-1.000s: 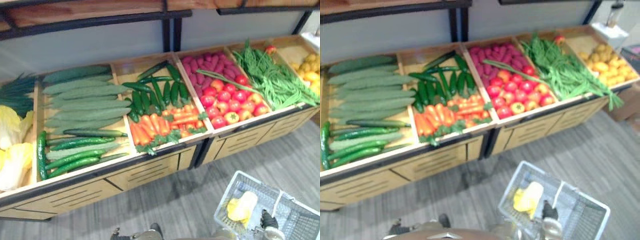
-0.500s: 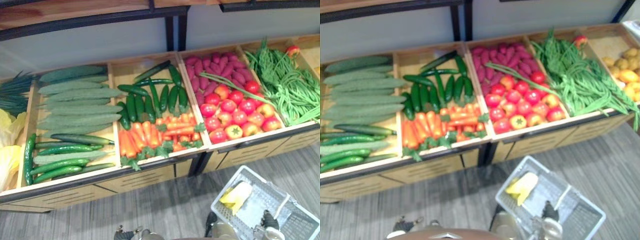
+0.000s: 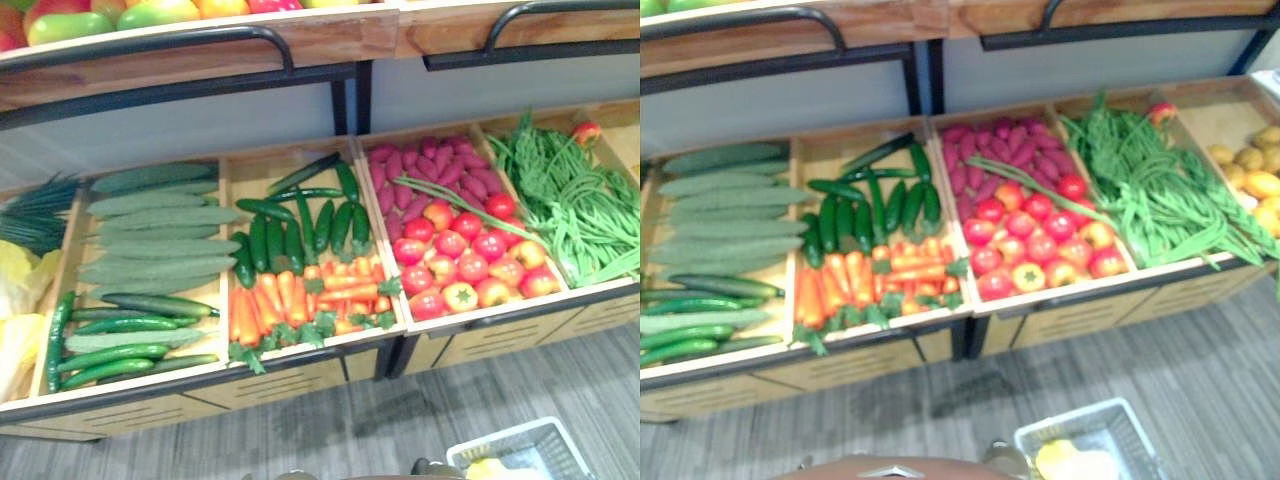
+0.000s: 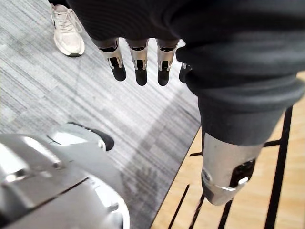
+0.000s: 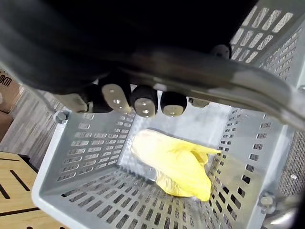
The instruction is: Pick vegetable in the basket
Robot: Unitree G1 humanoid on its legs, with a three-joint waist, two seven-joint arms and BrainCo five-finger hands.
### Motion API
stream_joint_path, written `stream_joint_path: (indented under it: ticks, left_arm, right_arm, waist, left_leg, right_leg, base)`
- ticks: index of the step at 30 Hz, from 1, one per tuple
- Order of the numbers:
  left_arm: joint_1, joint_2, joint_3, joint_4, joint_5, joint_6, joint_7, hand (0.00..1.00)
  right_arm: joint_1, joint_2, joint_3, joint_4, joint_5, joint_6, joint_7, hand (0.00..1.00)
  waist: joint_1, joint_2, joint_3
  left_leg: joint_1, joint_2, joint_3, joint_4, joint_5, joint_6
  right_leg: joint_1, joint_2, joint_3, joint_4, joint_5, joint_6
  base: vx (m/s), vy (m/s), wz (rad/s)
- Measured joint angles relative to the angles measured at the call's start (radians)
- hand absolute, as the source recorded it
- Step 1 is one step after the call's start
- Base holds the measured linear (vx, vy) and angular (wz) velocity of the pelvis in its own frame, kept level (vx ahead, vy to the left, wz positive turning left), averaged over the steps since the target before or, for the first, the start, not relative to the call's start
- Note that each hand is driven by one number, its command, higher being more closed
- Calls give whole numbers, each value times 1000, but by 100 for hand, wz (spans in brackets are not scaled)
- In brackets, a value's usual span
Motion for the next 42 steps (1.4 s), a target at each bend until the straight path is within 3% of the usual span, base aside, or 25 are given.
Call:
stream_joint_path:
  ticks: [2, 3, 5, 7, 10, 15, 20, 23, 26, 29, 31, 35, 42]
  left_arm:
    - [-20, -11, 85, -68, -64, -6, 75, 0]
    - [-22, -10, 89, -86, -80, -10, 90, 0]
    - [-33, -13, 98, -153, -96, -17, 156, 0]
    - [-39, -17, 99, -250, -95, -18, 220, 0]
    - [-27, -18, 93, -489, -65, -43, 304, 0]
    - [1, -16, -24, -856, 183, -52, 430, 0]
    - [1, 1, -222, -1145, 403, -46, 467, 0]
    - [1, 71, -365, -1236, 510, -48, 452, 0]
    - [9, 191, -527, -1248, 579, -66, 387, 0]
    - [31, 335, -682, -1235, 621, -135, 265, 0]
    - [31, 433, -753, -1165, 631, -186, 185, 0]
    - [27, 535, -833, -1027, 630, -215, 67, 0]
    - [-70, 609, -944, -834, 653, -229, -24, 0]
  right_arm:
    - [4, 8, 45, -26, -4, -11, -11, 100]
    - [7, 14, 62, -33, -5, -16, -12, 100]
    - [12, 21, 93, -59, -12, -23, -22, 100]
    - [20, 16, 94, -72, -14, -32, -27, 100]
    - [41, 22, 132, -71, -13, -36, -30, 100]
    - [61, 6, 170, -72, -11, -43, -34, 100]
    - [61, -14, 197, -66, -12, -55, -31, 100]
    - [61, -27, 203, -53, -12, -58, -24, 100]
    - [61, -34, 203, -48, -12, -58, -16, 100]
    - [59, -36, 209, -51, -12, -61, -8, 100]
    - [45, -43, 212, -52, -14, -62, -4, 100]
    - [31, -56, 219, -53, -16, -60, 9, 100]
    - [28, -71, 240, -59, -17, -56, 15, 100]
  waist:
    - [1, 13, -16]
    - [1, 8, -18]
    - [2, 10, -22]
    - [3, 33, -28]
    - [24, 24, -43]
    - [35, 22, -62]
    - [38, 29, -71]
    - [32, 37, -76]
    - [29, 43, -79]
    - [20, 47, -82]
    - [-3, 52, -81]
    - [-25, 66, -79]
    - [-51, 86, -77]
  left_leg:
    - [31, -16, 31, -70, 4, 7]
    - [33, -20, 34, -79, -1, 5]
    - [33, -21, 35, -106, -34, -8]
    - [45, -14, 40, -135, -92, -25]
    - [38, -38, 54, -122, -119, -25]
    - [27, -71, 49, -122, -118, -21]
    - [28, -68, 53, -125, -119, -21]
    - [31, -62, 58, -125, -119, -21]
    - [44, -62, 65, -126, -120, -22]
    - [50, -59, 84, -127, -130, -26]
    - [49, -61, 91, -128, -130, -25]
    - [65, -63, 140, -134, -137, -25]
    - [74, -66, 177, -140, -143, -28]
  right_leg:
    - [-9, 13, 11, -5, 11, 17]
    - [-12, 12, 12, -9, 14, 21]
    - [-25, 14, 11, -21, 25, 31]
    - [-20, 26, 4, -36, 35, 37]
    - [-19, 8, 23, -50, 55, 62]
    - [-17, -19, 30, -63, 78, 80]
    - [-19, -11, 39, -70, 80, 80]
    - [-23, 0, 54, -73, 85, 75]
    - [-24, 4, 75, -74, 85, 75]
    - [-35, 10, 96, -75, 89, 71]
    - [-38, 12, 106, -86, 98, 70]
    - [-39, 26, 150, -134, 132, 67]
    - [-44, 34, 183, -169, 150, 68]
  base:
    - [-26, 135, -4]
    - [-53, 130, -2]
    - [-83, 108, 3]
    - [-96, 144, 6]
    - [-69, 92, -8]
    - [18, 65, 5]
    - [41, -3, -4]
    - [35, -20, -11]
    - [10, -12, -18]
    - [-12, -2, -20]
    - [-17, 2, -15]
    - [-18, -5, -33]
    - [2, -16, -17]
